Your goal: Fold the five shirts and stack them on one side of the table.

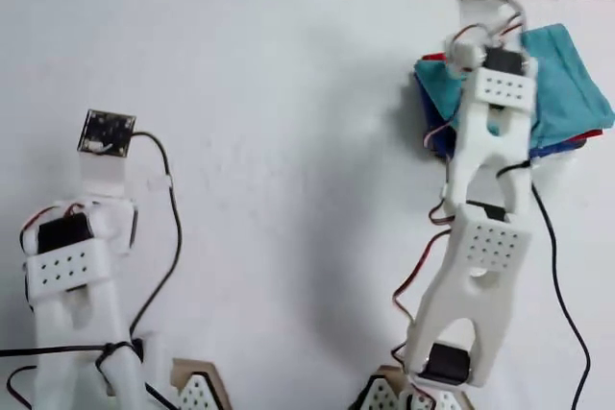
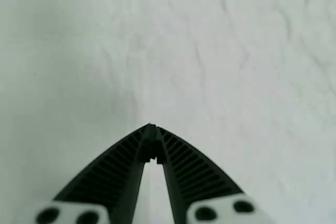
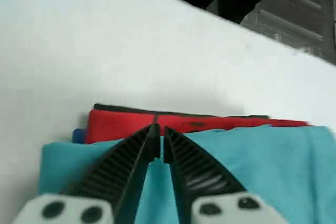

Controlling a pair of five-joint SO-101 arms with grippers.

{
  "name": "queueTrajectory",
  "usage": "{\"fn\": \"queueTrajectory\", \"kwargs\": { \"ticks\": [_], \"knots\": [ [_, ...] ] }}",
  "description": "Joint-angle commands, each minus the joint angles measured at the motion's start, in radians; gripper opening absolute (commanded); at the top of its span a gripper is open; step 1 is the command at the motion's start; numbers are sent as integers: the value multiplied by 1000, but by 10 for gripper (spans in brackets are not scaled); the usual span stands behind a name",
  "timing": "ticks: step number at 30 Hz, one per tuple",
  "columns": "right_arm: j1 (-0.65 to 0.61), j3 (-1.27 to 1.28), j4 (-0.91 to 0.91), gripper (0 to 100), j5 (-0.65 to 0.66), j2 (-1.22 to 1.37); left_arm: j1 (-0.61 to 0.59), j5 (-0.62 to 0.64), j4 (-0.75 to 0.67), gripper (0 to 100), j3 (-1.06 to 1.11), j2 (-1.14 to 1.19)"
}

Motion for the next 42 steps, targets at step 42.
{"fn": "queueTrajectory", "kwargs": {
  "ticks": [42],
  "knots": [
    [131,-686,892,19,-2,101,-2,11,-11,27,-42,-17]
  ]
}}
